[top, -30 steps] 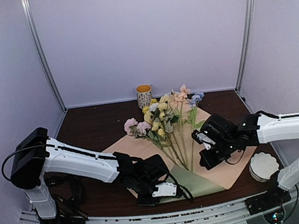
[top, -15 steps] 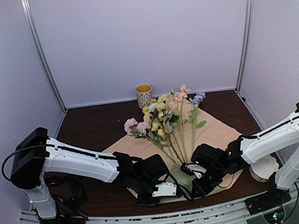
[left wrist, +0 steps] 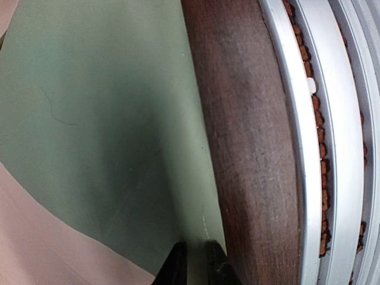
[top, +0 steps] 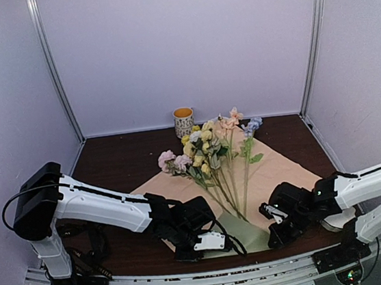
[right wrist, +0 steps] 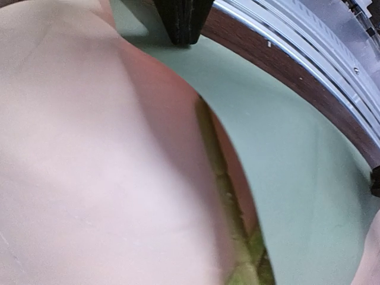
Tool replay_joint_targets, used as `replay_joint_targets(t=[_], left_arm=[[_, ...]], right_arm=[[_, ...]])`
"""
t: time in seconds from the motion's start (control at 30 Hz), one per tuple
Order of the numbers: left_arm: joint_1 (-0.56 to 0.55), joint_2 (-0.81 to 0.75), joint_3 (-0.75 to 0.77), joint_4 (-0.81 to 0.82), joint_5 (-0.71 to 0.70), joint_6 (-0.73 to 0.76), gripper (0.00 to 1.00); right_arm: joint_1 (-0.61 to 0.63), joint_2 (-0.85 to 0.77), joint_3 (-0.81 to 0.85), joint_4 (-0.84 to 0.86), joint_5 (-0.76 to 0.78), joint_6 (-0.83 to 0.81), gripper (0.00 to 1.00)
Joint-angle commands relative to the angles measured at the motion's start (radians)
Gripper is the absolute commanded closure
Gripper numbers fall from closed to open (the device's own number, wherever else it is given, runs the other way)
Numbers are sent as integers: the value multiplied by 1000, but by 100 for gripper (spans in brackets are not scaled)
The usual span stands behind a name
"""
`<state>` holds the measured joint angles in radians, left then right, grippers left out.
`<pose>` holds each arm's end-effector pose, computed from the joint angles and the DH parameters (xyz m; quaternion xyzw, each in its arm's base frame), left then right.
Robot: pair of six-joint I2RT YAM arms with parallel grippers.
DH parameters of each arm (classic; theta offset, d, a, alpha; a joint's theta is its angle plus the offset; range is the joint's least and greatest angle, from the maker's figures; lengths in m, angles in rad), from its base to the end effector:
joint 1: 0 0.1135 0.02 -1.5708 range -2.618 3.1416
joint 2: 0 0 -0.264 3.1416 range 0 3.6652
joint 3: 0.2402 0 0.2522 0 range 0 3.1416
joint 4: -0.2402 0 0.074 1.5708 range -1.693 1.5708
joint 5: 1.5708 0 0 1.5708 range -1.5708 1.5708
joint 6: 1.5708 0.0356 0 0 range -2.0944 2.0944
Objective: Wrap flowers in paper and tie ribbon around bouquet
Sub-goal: Press the fold line on the 1/4-folded wrapping paper, then pass from the left arm to the right
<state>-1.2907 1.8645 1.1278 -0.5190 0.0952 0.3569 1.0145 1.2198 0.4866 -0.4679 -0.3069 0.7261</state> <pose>0.0941 -0.3393 0.1420 0.7289 0.6648 -0.1125 0.1188 0.0914 0.1674 0.1414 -0.1674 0.9573 0.2357 0.0022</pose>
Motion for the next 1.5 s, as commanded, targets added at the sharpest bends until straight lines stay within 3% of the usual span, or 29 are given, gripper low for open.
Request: replay_joint_targets(t=[0.0, 0.23, 0.33, 0.47, 0.7, 0.87, 1.13, 1.47], left_arm=[[-2, 59, -46, -101, 26, 12, 83], [-2, 59, -46, -102, 25, 11, 83], [-2, 59, -45, -101, 25, 8, 82], [-2, 59, -44, -103, 22, -1, 82], [-2, 59, -43, -106, 20, -6, 82], [-2, 58, -43, -107, 17, -9, 80], [-2, 9, -34, -144, -96, -96, 63], [0, -275, -96, -22, -48, -171, 50]], right_arm=[[-9, -21, 12, -251, 130, 4, 100], [-9, -110, 124, -418, 194, -34, 100], [-8, -107, 196, -281, 75, -73, 100], [0, -11, 233, 37, -94, -50, 100], [34, 267, 335, 241, -195, -46, 100], [54, 435, 381, 262, -220, -45, 100], [54, 493, 323, 229, -147, -27, 100], [54, 522, 304, 222, -142, -40, 100]])
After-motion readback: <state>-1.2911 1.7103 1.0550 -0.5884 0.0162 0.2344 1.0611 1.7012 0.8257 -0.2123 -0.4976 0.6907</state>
